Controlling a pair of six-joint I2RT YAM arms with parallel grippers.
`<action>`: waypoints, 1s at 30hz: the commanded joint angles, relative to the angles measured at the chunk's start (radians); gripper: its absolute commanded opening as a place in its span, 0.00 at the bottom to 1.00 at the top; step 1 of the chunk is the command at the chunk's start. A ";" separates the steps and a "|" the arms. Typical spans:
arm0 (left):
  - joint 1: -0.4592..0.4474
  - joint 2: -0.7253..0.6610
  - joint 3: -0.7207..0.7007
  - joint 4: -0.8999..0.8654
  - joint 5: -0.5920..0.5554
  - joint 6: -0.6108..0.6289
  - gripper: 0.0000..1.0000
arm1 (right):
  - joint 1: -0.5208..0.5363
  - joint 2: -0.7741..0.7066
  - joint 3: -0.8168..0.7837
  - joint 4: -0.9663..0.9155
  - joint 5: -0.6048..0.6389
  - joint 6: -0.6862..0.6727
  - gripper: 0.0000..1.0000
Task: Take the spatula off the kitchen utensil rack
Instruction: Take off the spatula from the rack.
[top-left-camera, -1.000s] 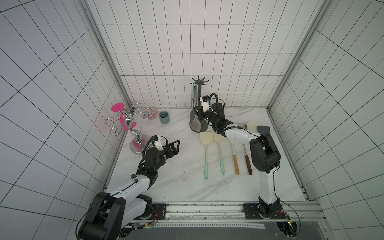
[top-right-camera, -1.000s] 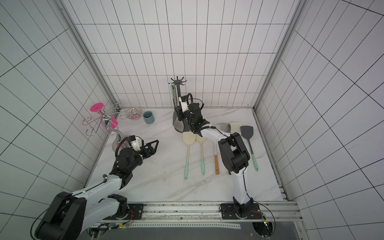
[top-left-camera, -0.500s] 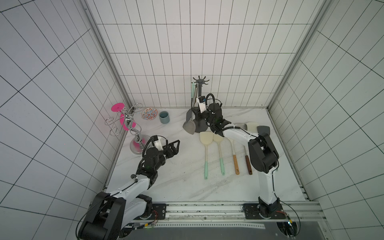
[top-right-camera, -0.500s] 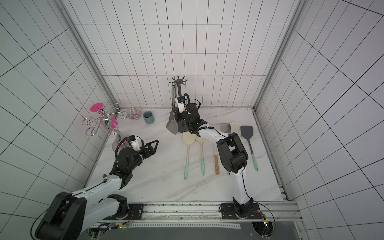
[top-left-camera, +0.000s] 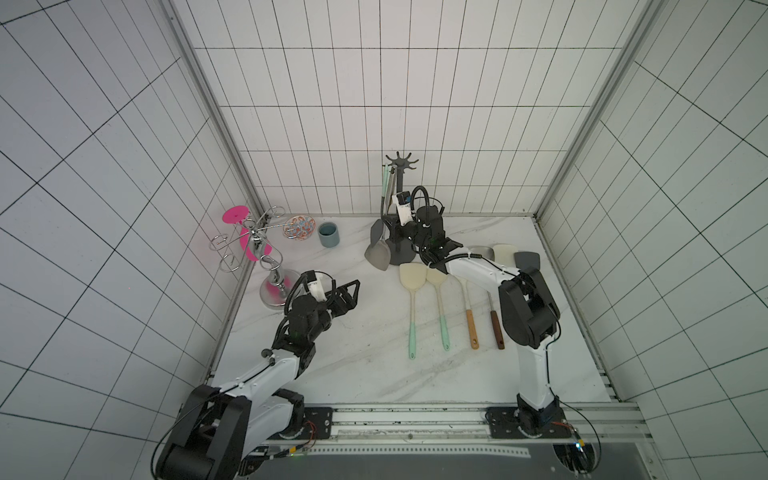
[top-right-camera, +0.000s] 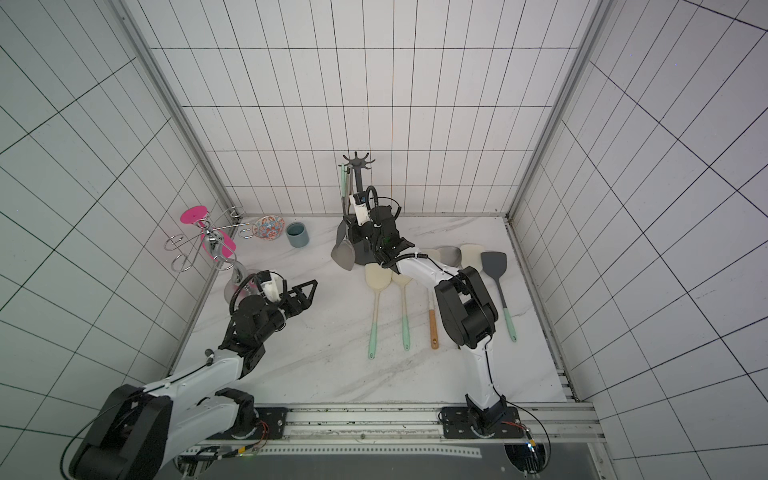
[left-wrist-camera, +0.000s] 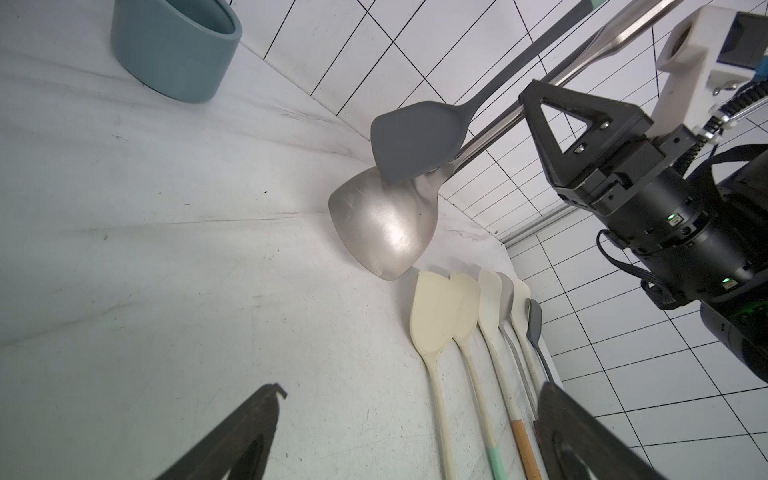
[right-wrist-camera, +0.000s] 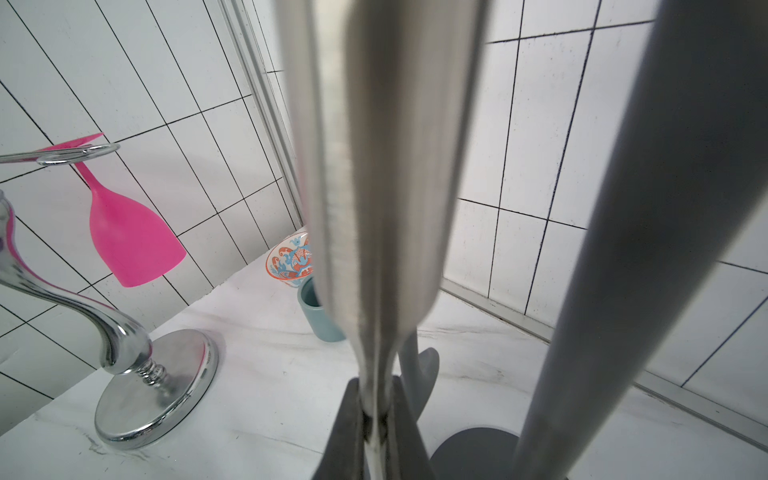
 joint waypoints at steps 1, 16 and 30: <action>0.005 -0.015 0.013 0.004 0.003 -0.003 0.98 | 0.009 -0.091 0.009 0.059 -0.030 0.068 0.00; 0.007 -0.038 0.008 -0.004 -0.003 0.000 0.98 | 0.032 -0.144 -0.031 0.038 -0.075 0.150 0.00; 0.008 -0.044 0.007 -0.005 -0.004 -0.001 0.98 | 0.067 -0.181 -0.067 -0.211 0.111 0.121 0.00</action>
